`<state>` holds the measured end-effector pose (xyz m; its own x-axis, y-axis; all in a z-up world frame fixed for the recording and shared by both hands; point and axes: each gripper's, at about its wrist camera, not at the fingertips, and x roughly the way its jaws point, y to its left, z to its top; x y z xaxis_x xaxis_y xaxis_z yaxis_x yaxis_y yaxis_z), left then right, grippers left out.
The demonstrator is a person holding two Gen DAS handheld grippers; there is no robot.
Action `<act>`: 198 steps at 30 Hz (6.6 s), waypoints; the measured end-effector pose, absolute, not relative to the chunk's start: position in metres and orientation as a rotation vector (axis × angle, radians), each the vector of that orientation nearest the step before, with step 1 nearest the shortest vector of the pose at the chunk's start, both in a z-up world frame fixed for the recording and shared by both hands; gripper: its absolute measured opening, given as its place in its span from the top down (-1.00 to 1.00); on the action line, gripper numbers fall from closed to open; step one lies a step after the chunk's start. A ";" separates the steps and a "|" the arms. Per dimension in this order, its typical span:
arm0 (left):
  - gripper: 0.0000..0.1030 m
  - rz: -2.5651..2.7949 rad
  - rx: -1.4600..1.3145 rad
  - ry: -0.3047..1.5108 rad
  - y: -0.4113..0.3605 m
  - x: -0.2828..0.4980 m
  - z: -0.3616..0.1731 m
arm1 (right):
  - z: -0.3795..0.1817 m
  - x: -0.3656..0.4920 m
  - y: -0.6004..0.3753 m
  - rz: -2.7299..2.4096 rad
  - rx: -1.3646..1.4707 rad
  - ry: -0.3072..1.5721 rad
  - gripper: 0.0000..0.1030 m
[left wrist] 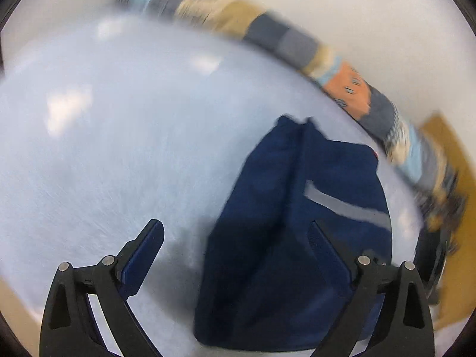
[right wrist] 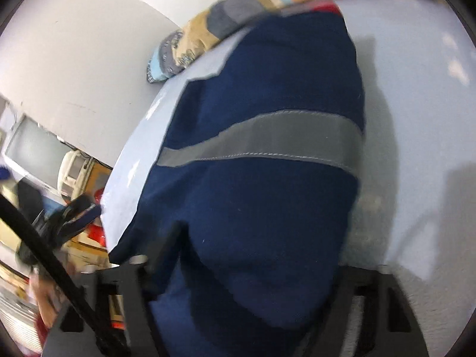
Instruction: Fold large clothes
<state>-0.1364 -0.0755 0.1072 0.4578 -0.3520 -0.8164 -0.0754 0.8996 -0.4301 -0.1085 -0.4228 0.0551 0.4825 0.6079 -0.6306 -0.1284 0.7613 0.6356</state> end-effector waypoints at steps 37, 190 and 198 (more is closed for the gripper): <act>-0.16 -0.505 -0.133 1.168 -0.298 -0.204 0.095 | 0.085 -0.227 -0.584 -0.033 0.525 1.131 -0.43; -1.00 -0.115 0.361 0.757 -0.326 -0.354 0.131 | 0.119 -0.311 -0.436 -0.267 0.089 0.866 -0.80; -1.00 -0.130 0.369 0.742 -0.328 -0.359 0.133 | 0.120 -0.311 -0.438 -0.276 0.097 0.862 -0.80</act>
<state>-0.3589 -0.3284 0.1333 0.7326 0.0136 -0.6805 0.2444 0.9279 0.2817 -0.3112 -0.4382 0.1200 0.6181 -0.2007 -0.7600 0.2784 0.9601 -0.0271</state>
